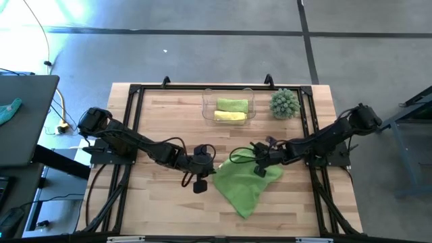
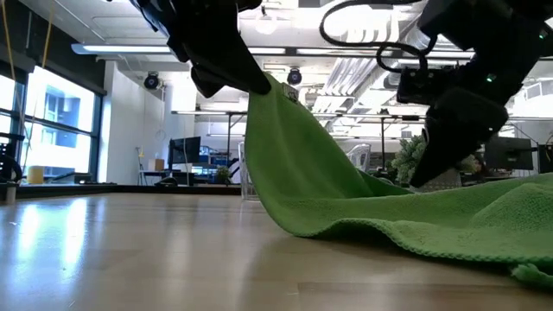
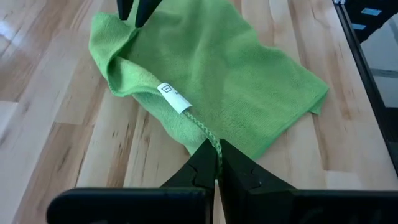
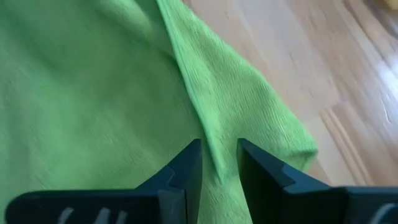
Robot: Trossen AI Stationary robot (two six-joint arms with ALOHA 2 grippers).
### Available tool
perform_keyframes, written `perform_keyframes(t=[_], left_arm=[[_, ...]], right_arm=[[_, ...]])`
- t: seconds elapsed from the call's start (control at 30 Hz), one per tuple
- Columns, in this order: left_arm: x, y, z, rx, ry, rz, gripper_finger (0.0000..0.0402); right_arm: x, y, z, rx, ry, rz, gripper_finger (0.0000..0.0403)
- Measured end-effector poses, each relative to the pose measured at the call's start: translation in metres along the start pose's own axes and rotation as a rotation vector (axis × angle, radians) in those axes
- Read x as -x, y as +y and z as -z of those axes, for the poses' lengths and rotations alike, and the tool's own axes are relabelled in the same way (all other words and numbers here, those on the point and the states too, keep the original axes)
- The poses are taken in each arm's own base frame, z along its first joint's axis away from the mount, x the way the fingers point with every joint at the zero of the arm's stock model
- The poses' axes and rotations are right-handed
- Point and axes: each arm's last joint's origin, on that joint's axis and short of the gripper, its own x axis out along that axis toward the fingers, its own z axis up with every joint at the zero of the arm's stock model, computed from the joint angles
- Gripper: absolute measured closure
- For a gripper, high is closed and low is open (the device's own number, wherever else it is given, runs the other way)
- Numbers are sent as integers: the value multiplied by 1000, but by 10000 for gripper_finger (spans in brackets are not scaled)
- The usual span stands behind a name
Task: Roll microfiber towels into tight, uniform cylinder then place into a basket
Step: Fold the green microfiber towel
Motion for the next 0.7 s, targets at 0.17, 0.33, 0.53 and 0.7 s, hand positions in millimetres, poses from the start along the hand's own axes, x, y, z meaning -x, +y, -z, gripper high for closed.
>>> perform_keyframes(t=[0.17,0.33,0.53,0.7], left_arm=[[-1,6,-2,-4,-8,-29,401],[-2,10,-3,4,-10,-44,401],[-2,10,-3,2,-9,-41,401],[-1,10,0,-2,23,-48,401]], right_arm=[[-4,3,-2,9,-32,-10,283],[-17,5,2,25,-2,17,258],[-29,1,6,45,28,78,264],[-25,1,5,56,24,68,282]])
